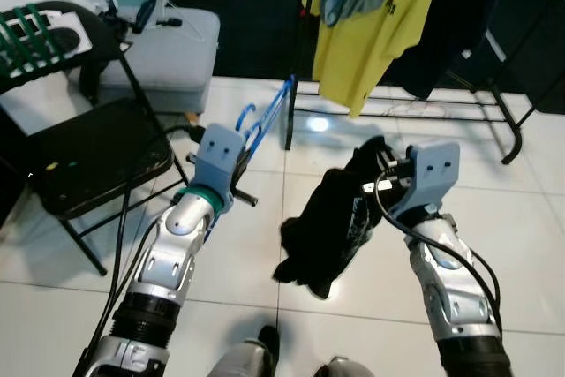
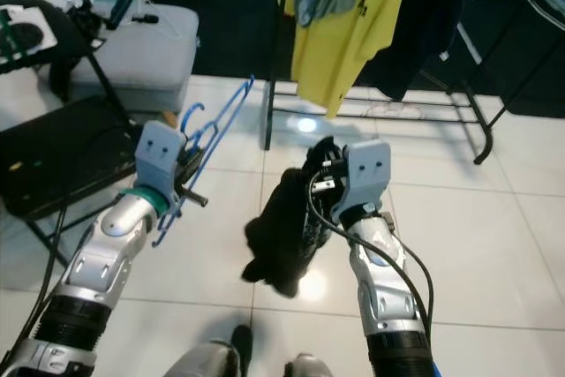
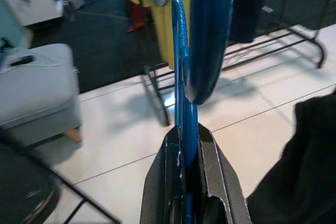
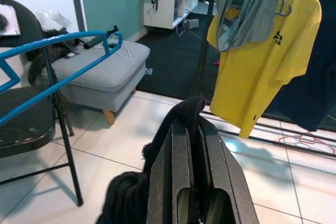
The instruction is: Hang hanger
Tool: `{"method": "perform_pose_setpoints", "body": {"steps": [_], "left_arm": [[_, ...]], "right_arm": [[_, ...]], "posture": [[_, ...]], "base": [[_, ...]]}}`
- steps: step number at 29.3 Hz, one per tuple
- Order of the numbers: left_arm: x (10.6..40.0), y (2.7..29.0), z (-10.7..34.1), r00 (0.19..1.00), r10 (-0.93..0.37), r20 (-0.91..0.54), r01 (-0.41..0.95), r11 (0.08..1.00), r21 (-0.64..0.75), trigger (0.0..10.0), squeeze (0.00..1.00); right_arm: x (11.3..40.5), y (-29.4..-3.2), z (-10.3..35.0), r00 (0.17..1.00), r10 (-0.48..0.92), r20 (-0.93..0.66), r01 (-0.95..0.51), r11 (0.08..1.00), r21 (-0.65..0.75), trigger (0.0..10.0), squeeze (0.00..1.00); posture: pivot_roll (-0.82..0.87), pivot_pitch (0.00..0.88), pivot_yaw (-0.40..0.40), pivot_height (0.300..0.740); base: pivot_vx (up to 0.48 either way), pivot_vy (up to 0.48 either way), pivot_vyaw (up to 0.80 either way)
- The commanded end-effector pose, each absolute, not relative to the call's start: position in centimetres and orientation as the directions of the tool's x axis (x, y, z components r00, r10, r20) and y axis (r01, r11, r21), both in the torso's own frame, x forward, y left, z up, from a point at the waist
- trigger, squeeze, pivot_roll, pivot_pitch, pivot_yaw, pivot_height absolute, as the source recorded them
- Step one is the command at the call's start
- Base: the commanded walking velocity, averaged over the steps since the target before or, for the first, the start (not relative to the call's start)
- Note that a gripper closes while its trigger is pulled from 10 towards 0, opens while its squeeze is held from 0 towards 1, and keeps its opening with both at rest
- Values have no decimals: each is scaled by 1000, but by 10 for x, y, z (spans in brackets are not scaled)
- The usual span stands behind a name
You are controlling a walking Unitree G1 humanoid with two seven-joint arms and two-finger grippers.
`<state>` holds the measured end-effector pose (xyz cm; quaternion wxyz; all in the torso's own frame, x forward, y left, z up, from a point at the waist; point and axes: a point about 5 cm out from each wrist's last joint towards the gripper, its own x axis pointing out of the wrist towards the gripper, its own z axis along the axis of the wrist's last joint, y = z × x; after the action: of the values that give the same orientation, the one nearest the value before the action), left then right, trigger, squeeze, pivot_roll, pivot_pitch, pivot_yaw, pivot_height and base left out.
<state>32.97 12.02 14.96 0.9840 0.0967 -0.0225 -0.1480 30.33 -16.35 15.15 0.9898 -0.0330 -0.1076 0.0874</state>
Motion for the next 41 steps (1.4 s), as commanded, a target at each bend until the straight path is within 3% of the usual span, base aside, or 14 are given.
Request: {"method": "perform_pose_setpoints", "body": {"steps": [1,41], "left_arm": [[328,117,146,952,-306,8,298,934,198,10000,0],[329,118,145,953,-303,-1,297,934,200,10000,0]], "right_arm": [[302,-168,155,959,164,231,-149,985,-82,10000,0],[301,-168,155,959,161,233,-146,986,-79,10000,0]], "posture": [[-106,59,98,740],[-107,63,102,740]], "base": [[0,0,0],[0,0,0]]}}
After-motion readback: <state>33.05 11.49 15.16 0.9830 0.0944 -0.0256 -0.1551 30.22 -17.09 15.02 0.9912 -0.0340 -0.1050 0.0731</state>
